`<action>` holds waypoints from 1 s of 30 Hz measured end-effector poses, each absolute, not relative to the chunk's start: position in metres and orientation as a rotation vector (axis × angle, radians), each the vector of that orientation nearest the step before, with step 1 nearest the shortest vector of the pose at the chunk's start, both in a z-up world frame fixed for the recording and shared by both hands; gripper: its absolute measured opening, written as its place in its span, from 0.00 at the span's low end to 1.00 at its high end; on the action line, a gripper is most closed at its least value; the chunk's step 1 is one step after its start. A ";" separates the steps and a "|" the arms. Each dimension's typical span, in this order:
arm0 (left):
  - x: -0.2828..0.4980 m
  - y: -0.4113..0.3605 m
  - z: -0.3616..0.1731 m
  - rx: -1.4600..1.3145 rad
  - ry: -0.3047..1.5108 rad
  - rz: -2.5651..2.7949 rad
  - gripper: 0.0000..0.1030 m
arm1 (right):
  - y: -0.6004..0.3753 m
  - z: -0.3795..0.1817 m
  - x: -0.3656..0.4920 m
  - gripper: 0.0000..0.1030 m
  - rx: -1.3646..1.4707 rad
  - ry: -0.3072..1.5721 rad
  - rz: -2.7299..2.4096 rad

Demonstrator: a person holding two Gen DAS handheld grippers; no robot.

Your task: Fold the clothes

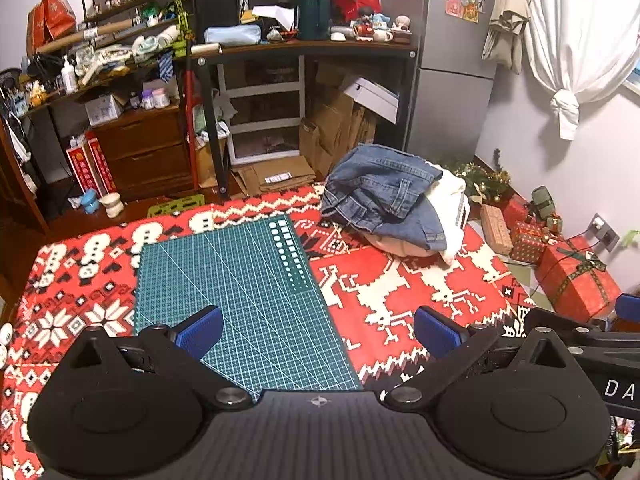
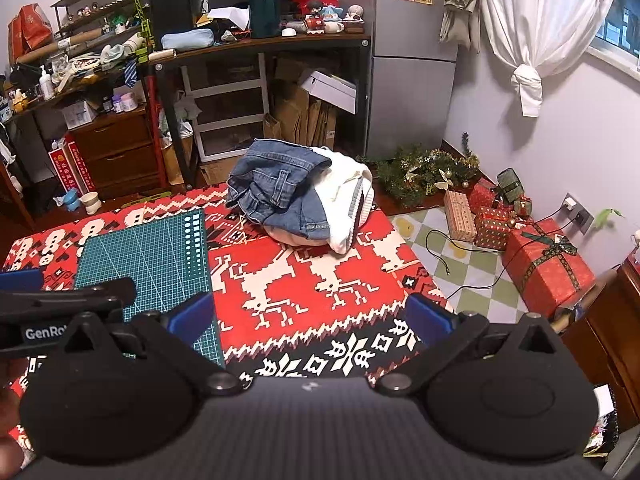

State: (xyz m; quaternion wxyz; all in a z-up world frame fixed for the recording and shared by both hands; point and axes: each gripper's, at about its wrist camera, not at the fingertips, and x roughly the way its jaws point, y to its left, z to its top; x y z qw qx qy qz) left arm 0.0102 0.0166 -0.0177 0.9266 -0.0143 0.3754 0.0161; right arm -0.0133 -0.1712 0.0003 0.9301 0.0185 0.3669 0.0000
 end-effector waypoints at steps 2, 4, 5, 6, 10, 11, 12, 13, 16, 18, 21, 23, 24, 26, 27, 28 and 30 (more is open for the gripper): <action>0.011 0.018 -0.022 -0.030 0.772 0.031 1.00 | -0.169 -0.005 -0.012 1.00 0.035 0.750 0.001; 0.012 0.019 -0.026 -0.031 0.774 0.029 1.00 | -0.167 -0.011 -0.010 1.00 0.032 0.742 0.005; 0.012 0.020 -0.028 -0.032 0.774 0.028 1.00 | -0.167 -0.014 -0.010 1.00 0.035 0.731 0.009; 0.012 0.021 -0.030 -0.039 0.770 0.022 1.00 | -0.167 -0.017 -0.010 1.00 0.038 0.718 0.012; 0.013 0.030 -0.039 -0.095 0.769 -0.021 1.00 | -0.170 -0.028 -0.009 1.00 0.068 0.674 0.035; 0.013 0.030 -0.042 -0.099 0.768 -0.019 1.00 | -0.171 -0.031 -0.009 1.00 0.074 0.669 0.040; 0.014 0.031 -0.044 -0.102 0.768 -0.018 1.00 | -0.172 -0.034 -0.008 1.00 0.079 0.666 0.046; 0.014 0.031 -0.047 -0.106 0.767 -0.016 1.00 | -0.172 -0.037 -0.008 1.00 0.084 0.662 0.052; 0.014 0.032 -0.055 -0.117 0.765 -0.012 1.00 | -0.171 -0.047 -0.006 1.00 0.073 0.652 0.052; 0.016 0.033 -0.062 -0.121 0.766 -0.011 1.00 | -0.170 -0.054 -0.005 1.00 0.062 0.637 0.059; 0.020 0.037 -0.073 -0.163 0.797 -0.034 1.00 | -0.169 -0.064 -0.002 1.00 0.052 0.631 0.070; 0.021 0.042 -0.080 -0.210 0.784 -0.048 1.00 | -0.166 -0.071 0.003 1.00 0.022 0.637 0.068; 0.021 0.044 -0.083 -0.233 0.777 -0.055 1.00 | -0.164 -0.074 0.005 1.00 0.005 0.637 0.067; 0.022 0.048 -0.090 -0.276 0.765 -0.068 1.00 | -0.162 -0.080 0.006 1.00 -0.009 0.643 0.065; 0.023 0.048 -0.091 -0.267 0.762 -0.065 1.00 | -0.161 -0.084 0.008 1.00 -0.007 0.648 0.072; 0.024 0.047 -0.094 -0.249 0.756 -0.061 1.00 | -0.161 -0.087 0.010 1.00 -0.005 0.652 0.079; 0.024 0.045 -0.098 -0.213 0.730 -0.063 1.00 | -0.160 -0.094 0.015 1.00 -0.013 0.652 0.093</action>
